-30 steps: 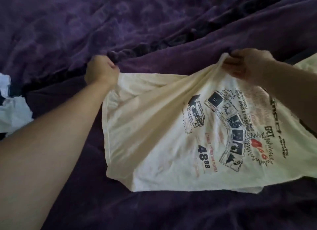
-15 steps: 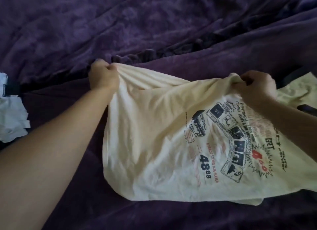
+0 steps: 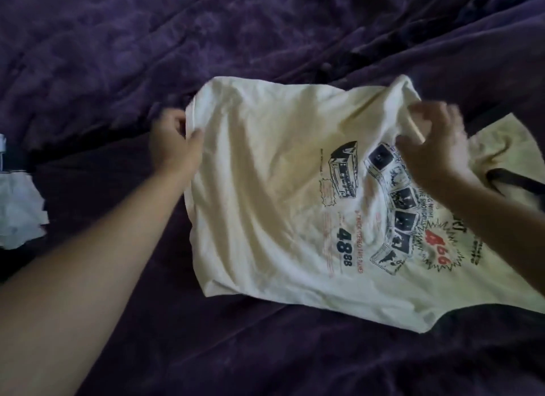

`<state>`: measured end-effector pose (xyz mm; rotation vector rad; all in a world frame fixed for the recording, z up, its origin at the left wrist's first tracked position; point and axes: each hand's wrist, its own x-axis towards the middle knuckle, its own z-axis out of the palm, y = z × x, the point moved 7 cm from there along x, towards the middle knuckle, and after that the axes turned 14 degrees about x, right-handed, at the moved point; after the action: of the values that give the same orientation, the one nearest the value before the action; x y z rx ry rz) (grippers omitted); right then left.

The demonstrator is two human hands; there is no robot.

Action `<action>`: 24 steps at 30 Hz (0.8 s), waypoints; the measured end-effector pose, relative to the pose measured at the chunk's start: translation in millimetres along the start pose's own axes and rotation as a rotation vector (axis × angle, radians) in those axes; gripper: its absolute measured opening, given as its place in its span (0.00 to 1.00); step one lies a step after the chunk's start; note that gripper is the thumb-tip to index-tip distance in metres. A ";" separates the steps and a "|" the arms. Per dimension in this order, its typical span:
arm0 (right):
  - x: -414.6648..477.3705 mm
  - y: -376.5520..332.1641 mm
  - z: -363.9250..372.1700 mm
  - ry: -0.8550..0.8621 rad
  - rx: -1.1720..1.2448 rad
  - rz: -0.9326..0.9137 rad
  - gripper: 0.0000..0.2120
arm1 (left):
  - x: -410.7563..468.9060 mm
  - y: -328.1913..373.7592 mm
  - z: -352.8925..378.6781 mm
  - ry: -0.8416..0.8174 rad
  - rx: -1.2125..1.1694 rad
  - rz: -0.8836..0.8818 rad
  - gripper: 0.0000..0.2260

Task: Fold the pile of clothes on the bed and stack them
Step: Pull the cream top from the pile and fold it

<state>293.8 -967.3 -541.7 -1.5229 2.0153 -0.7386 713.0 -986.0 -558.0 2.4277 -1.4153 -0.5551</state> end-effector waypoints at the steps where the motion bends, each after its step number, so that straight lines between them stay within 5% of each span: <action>1: -24.7 -3.3 3.5 -0.052 0.004 -0.053 0.12 | -29.1 -11.5 3.9 -0.006 0.073 0.032 0.16; 4: -115.1 -11.5 12.0 -0.224 0.050 -0.220 0.05 | -115.9 -66.7 17.8 -0.070 0.135 -0.109 0.21; 7: -201.2 6.8 18.5 -0.384 0.002 -0.276 0.09 | -187.8 -118.6 34.2 -0.198 0.065 -0.378 0.25; 11: -273.5 64.4 25.3 -0.626 -0.426 -0.167 0.33 | -231.8 -127.9 39.2 -0.238 -0.175 -0.362 0.09; 13: -269.8 89.0 5.4 -0.532 -0.477 -0.008 0.33 | -232.1 -126.4 22.7 -0.132 -0.219 -0.315 0.10; 15: -256.1 97.1 -17.7 -0.384 -0.451 0.056 0.20 | -228.9 -125.4 -1.5 -0.008 -0.260 -0.280 0.16; 19: -237.6 74.2 -48.0 -0.204 -0.287 -0.092 0.17 | -232.8 -121.0 -41.6 0.144 -0.343 -0.264 0.19; 24: -265.1 73.8 -67.1 -0.241 -0.176 -0.221 0.11 | -280.0 -143.8 -38.8 -0.023 -0.189 -0.278 0.17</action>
<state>262.3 -686.3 -525.2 -1.8607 1.7906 -0.4414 716.0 -670.0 -531.5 2.4829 -0.9875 -0.7446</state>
